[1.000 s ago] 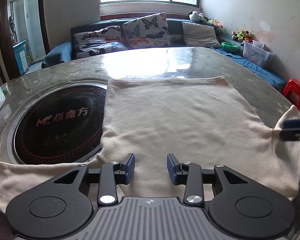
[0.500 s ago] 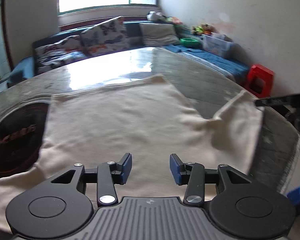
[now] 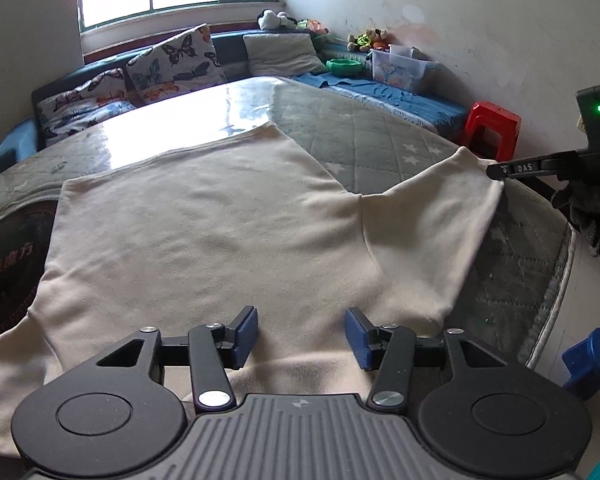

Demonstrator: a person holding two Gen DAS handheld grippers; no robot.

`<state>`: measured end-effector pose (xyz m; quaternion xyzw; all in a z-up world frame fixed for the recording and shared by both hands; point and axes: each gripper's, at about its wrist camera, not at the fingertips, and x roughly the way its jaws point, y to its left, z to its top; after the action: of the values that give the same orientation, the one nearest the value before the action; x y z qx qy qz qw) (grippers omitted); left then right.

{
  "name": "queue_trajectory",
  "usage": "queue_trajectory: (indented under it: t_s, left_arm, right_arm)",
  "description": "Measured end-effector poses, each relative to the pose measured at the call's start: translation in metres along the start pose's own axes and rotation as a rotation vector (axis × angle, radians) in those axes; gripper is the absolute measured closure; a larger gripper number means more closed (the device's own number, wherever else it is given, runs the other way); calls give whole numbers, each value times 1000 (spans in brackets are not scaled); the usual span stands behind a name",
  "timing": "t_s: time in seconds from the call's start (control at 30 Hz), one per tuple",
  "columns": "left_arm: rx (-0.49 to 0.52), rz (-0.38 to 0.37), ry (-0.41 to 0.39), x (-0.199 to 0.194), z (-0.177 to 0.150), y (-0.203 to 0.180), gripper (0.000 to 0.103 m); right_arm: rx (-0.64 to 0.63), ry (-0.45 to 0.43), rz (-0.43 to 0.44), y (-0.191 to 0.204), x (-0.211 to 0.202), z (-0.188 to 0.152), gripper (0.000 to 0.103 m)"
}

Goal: Fold clothes

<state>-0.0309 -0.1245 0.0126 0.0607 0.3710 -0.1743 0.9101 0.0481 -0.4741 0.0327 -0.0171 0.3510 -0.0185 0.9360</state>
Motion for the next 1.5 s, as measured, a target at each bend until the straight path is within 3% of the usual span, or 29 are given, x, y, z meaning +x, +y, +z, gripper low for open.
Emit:
queue_trajectory:
  t_s: [0.17, 0.3, 0.37, 0.73, 0.93, 1.1, 1.27, 1.37, 1.5]
  left_arm:
    - [-12, -23, -1, -11, -9, 4, 49]
    - [-32, -22, -21, -31, -16, 14, 49]
    - [-43, -17, -30, -39, -18, 21, 49]
    - [-52, 2, -2, -56, -45, 34, 51]
    - [-100, 19, -26, -73, -51, 48, 51]
    - [-179, 102, -46, -91, -59, 77, 49]
    - [-283, 213, -68, -113, -68, 116, 49]
    - [-304, 223, -118, -134, -76, 128, 47]
    - [-366, 321, -97, -141, -83, 148, 46]
  right_arm:
    - [-37, -25, -15, 5, -8, 6, 79]
    - [-101, -57, 57, 22, -28, 13, 74]
    - [-140, -71, 122, 37, -37, 16, 66]
    - [-413, -37, 528, 156, -64, 9, 65]
    - [-566, 16, 662, 210, -75, -18, 64]
    - [-654, 60, 706, 231, -77, -34, 64]
    - [-698, 26, 726, 240, -88, -21, 64]
    - [-706, 12, 749, 247, -91, -13, 64]
    - [-736, 37, 809, 260, -92, -15, 64]
